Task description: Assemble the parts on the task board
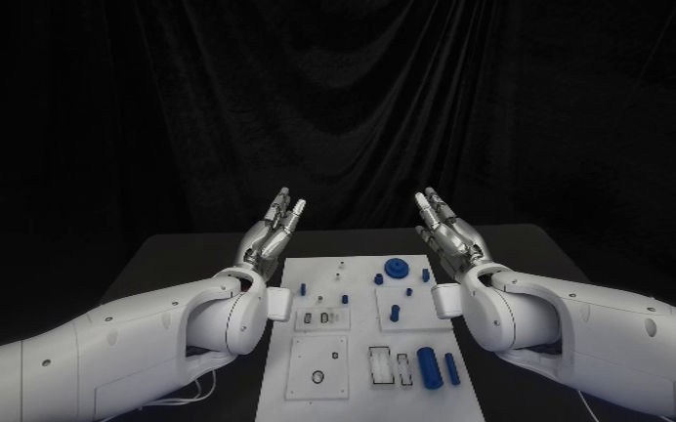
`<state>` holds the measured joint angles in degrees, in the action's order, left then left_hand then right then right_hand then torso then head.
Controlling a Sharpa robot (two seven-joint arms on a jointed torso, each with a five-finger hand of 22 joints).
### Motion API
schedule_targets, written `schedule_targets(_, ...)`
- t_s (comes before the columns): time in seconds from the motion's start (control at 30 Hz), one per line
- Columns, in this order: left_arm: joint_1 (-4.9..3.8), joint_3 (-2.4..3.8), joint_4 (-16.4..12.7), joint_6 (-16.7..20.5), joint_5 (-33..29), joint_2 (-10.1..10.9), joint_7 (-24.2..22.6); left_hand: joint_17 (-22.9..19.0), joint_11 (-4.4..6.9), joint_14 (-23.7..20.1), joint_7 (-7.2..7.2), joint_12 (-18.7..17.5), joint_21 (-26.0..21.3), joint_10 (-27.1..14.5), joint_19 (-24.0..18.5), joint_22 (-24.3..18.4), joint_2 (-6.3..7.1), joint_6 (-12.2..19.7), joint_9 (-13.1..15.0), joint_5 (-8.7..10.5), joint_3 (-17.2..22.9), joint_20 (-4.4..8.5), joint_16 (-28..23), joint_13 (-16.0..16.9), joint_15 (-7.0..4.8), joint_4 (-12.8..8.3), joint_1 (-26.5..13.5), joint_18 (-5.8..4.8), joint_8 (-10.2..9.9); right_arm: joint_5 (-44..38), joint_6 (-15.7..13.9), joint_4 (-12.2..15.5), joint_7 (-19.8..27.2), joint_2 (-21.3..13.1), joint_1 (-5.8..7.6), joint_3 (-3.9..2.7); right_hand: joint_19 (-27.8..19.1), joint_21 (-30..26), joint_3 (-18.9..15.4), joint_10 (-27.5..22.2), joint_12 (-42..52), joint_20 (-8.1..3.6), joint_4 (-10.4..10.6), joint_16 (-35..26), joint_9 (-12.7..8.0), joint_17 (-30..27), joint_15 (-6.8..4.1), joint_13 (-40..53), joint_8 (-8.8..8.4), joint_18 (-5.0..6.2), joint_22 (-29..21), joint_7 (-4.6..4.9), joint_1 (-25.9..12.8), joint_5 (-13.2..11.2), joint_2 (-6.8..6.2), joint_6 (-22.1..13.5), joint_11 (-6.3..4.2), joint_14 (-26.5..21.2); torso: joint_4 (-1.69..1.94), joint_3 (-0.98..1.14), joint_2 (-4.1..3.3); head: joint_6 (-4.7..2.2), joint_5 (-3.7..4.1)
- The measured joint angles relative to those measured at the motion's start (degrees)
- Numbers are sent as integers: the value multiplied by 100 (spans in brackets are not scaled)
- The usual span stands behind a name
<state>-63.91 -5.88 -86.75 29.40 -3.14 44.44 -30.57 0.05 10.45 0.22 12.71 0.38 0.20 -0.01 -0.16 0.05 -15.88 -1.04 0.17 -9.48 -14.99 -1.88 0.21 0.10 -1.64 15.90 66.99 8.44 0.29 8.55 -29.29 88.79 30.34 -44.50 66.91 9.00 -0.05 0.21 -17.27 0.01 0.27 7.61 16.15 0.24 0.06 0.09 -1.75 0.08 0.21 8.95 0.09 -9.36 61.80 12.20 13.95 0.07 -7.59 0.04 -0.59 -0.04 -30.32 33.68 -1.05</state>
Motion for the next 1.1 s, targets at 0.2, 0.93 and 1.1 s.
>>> schedule_targets(0.2, -178, -262, 143, -1021, -232, -25, -179, 1, -107, 0, 20, 0, 0, 1, 18, 0, -47, -20, 4, -26, -55, 192, 0, -2, 0, 55, 166, 88, 0, 514, 900, -44, 12, 5, 247, 307, -3, 0, -75, 0, 0, 59, 43, 0, 1, 0, 0, 0, 0, 49, 0, -8, 261, 64, 38, -11, -62, 0, -1, 0, 1, 0, 0)
schedule_targets(0.93, -455, -632, 751, -3415, -427, -65, -730, 4, -906, -22, -614, 0, 0, 10, 19, 2, -64, -41, 21, -103, -80, -478, 0, -5, 234, 91, 458, 88, 0, 851, 2344, -156, 299, -544, 323, 537, 7, 0, -74, 1, 0, 339, 43, 0, 3, 0, 371, 0, 0, 46, 0, 263, 470, 110, 39, 54, 399, -2, 49, -16, 9, 478, -22)
schedule_targets(1.1, -433, -632, 757, -3473, -74, 90, -774, 4, -1235, -18, -683, 46, 0, 149, 10, 2, -62, -159, 46, -147, -37, -645, 0, 34, 352, 85, 587, 88, 25, 629, 2538, -181, 332, -412, 338, 517, 12, 0, -27, -1, 0, 652, -4, 0, 28, 0, 731, 0, 0, 47, 0, 400, 630, 191, 0, 141, 928, -1, 67, -21, -7, 583, -88)
